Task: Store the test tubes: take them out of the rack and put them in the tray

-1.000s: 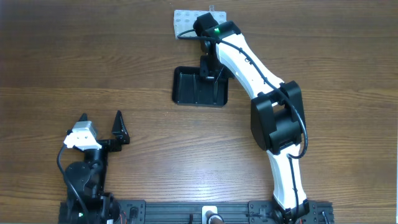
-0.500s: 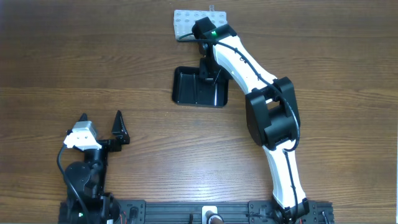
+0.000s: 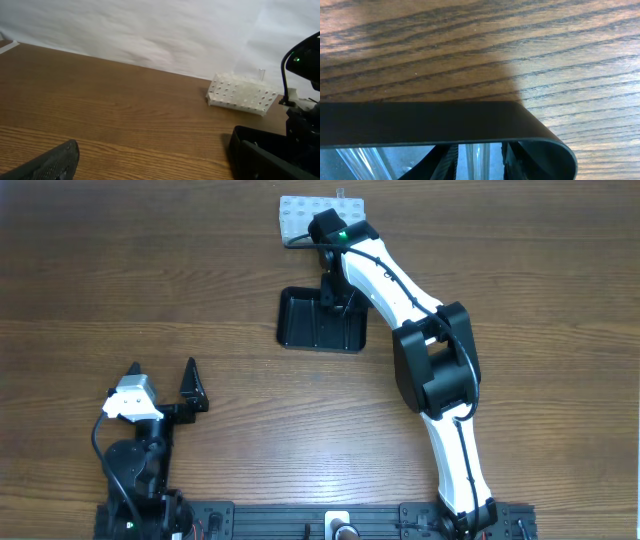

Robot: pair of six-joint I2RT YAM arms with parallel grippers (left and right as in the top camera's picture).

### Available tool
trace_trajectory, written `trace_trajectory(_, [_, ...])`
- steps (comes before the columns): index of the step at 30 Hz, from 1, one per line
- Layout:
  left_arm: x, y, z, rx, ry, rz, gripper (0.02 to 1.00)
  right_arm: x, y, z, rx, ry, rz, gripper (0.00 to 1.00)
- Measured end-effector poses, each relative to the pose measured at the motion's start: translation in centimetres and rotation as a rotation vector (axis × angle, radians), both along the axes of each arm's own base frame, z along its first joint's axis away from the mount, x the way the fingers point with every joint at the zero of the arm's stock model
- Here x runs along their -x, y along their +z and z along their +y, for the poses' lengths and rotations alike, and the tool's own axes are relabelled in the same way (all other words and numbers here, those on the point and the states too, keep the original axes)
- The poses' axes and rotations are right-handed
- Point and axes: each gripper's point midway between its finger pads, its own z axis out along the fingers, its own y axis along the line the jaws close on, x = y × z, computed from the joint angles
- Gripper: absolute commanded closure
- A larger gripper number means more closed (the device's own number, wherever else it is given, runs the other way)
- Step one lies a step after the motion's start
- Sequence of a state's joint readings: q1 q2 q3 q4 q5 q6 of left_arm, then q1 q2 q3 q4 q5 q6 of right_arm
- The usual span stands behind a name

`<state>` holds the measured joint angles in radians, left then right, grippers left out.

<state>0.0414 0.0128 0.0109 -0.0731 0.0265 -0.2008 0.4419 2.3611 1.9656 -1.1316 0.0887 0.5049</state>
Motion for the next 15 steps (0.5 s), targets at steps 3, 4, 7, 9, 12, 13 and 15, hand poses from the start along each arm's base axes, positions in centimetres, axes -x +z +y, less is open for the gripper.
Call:
trace_trajectory(3, [0.0,0.0,0.0,0.0,0.0,0.0,0.02,0.5,0.4,-0.3,0.012,0.0,0.025,0.684])
trace_trajectory(4, [0.0,0.0,0.0,0.0,0.0,0.0,0.023,0.6,0.9,-0.3,0.015,0.0,0.032,0.667])
trace_trajectory(7, [0.0,0.0,0.0,0.0,0.0,0.0,0.02,0.2,3.0,-0.1,0.012,-0.002,0.026,0.606])
trace_trajectory(9, [0.0,0.0,0.0,0.0,0.0,0.0,0.023,-0.5,4.9,0.2,-0.001,-0.001,-0.001,0.579])
trace_trajectory(12, [0.0,0.0,0.0,0.0,0.0,0.0,0.023,-1.9,8.4,0.9,-0.035,0.008,-0.074,0.542])
trace_trajectory(13, [0.0,0.0,0.0,0.0,0.0,0.0,0.02,-2.6,9.6,1.2,-0.05,0.014,-0.109,0.529])
trace_trajectory(15, [0.0,0.0,0.0,0.0,0.0,0.0,0.02,-4.0,12.0,1.8,-0.081,0.03,-0.189,0.514])
